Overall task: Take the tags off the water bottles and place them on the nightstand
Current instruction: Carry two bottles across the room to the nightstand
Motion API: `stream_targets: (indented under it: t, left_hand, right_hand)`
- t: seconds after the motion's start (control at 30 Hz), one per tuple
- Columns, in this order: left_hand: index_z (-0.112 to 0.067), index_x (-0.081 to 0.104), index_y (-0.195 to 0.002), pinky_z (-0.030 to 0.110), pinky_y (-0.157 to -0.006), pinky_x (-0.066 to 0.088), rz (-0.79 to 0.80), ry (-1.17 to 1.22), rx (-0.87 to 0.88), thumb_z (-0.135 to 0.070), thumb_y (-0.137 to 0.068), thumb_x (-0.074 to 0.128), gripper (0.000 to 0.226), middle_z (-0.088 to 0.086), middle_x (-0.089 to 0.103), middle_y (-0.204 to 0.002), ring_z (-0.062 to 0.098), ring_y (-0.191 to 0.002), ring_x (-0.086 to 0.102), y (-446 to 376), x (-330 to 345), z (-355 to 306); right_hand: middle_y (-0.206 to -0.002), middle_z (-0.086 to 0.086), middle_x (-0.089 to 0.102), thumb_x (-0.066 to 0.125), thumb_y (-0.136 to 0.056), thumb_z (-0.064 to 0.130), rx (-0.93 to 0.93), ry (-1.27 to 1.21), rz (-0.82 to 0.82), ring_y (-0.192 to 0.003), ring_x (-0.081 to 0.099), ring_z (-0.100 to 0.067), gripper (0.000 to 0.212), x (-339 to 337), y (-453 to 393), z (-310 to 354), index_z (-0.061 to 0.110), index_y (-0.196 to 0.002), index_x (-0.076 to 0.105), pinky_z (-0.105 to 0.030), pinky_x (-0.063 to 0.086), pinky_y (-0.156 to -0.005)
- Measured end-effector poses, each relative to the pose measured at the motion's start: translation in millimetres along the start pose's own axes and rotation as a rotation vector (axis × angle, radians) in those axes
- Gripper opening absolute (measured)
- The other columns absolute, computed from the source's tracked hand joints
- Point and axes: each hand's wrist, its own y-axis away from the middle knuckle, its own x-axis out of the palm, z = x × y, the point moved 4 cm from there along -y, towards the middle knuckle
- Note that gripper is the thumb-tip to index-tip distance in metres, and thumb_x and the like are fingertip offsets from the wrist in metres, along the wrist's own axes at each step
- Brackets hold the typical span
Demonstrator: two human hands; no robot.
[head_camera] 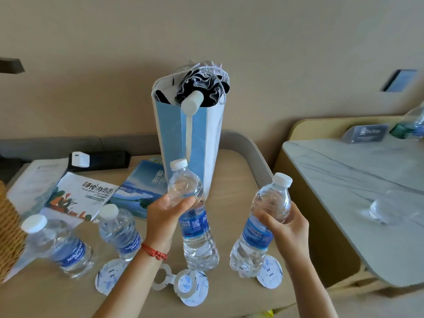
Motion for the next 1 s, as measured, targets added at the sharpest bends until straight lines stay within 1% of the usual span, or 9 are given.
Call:
stream_targets:
  t: [0.1,0.23,0.3,0.4,0.5,0.6,0.7,0.8,1.0]
  left_hand:
    - [-0.025,0.068,-0.073,0.035,-0.068,0.049,0.072,-0.030,-0.010,-0.055,-0.044,0.068,0.041,-0.010,0.071,-0.064,0.023,-0.074,0.065,0,-7,4]
    - [-0.029,0.064,-0.069,0.021,-0.059,0.048,0.187,-0.074,0.028,-0.062,-0.044,0.063,0.041,-0.015,0.068,-0.060,0.014,-0.071,0.064,9,-9,2]
    - [-0.030,0.066,-0.067,0.022,-0.061,0.049,0.250,-0.054,0.027,-0.060,-0.045,0.065,0.038,-0.014,0.068,-0.062,0.014,-0.072,0.064,12,-10,1]
    - [-0.035,0.067,-0.073,0.026,-0.069,0.051,0.398,-0.012,-0.023,-0.056,-0.046,0.069,0.034,-0.014,0.072,-0.072,0.014,-0.079,0.065,21,-7,4]
    - [-0.027,0.068,-0.067,0.032,-0.069,0.050,0.467,0.022,-0.014,-0.056,-0.043,0.071,0.038,0.007,0.069,-0.075,0.021,-0.074,0.060,36,-2,3]
    - [-0.007,0.070,-0.076,0.032,-0.073,0.052,0.584,0.043,-0.033,-0.054,-0.041,0.075,0.059,0.019,0.071,-0.081,0.023,-0.077,0.062,57,7,3]
    - [-0.023,0.072,-0.069,0.031,-0.069,0.051,0.652,0.060,-0.095,-0.052,-0.037,0.076,0.044,0.002,0.071,-0.072,0.018,-0.073,0.063,75,16,3]
    - [-0.025,0.071,-0.064,0.031,-0.067,0.048,0.723,0.090,-0.119,-0.048,-0.036,0.077,0.037,-0.006,0.070,-0.065,0.017,-0.070,0.061,95,27,4]
    - [-0.025,0.072,-0.071,0.022,-0.059,0.052,0.893,0.105,-0.070,-0.047,-0.043,0.076,0.036,-0.005,0.072,-0.074,0.008,-0.069,0.066,146,52,2]
  right_hand:
    - [-0.082,0.009,0.072,0.084,-0.063,0.022,0.002,0.023,-0.068,-0.078,0.069,-0.007,0.037,0,20,6,0.023,-0.094,0.064,-0.014,0.053,-0.058]
    - [-0.086,0.006,0.071,0.081,-0.062,0.028,0.002,0.033,-0.184,-0.080,0.069,-0.008,0.045,0,57,15,0.019,-0.101,0.062,-0.017,0.056,-0.063]
    - [-0.086,0.005,0.071,0.083,-0.064,0.024,0.016,0.048,-0.238,-0.080,0.070,-0.010,0.042,0,77,18,0.018,-0.100,0.062,-0.019,0.056,-0.064]
    - [-0.080,0.012,0.072,0.081,-0.060,0.029,0.027,0.054,-0.311,-0.076,0.070,-0.006,0.037,-1,106,25,0.025,-0.092,0.062,-0.013,0.052,-0.058]
    - [-0.078,0.014,0.071,0.082,-0.059,0.030,0.046,0.074,-0.413,-0.075,0.069,-0.004,0.037,-7,137,31,0.030,-0.089,0.061,-0.011,0.051,-0.058]
    - [-0.083,0.010,0.071,0.082,-0.057,0.030,0.053,0.075,-0.490,-0.079,0.069,-0.006,0.039,-15,169,35,0.030,-0.090,0.061,-0.012,0.052,-0.059]
    - [-0.089,0.007,0.070,0.079,-0.054,0.034,0.050,0.070,-0.558,-0.080,0.069,-0.005,0.046,-26,197,41,0.024,-0.095,0.061,-0.013,0.052,-0.060]
    - [-0.090,0.002,0.071,0.078,-0.053,0.037,0.047,0.074,-0.622,-0.079,0.069,-0.008,0.051,-39,225,42,0.019,-0.098,0.061,-0.015,0.054,-0.062]
    - [-0.087,0.005,0.071,0.080,-0.059,0.027,0.038,0.104,-0.738,-0.079,0.070,-0.008,0.040,-74,283,47,0.025,-0.094,0.062,-0.015,0.053,-0.063]
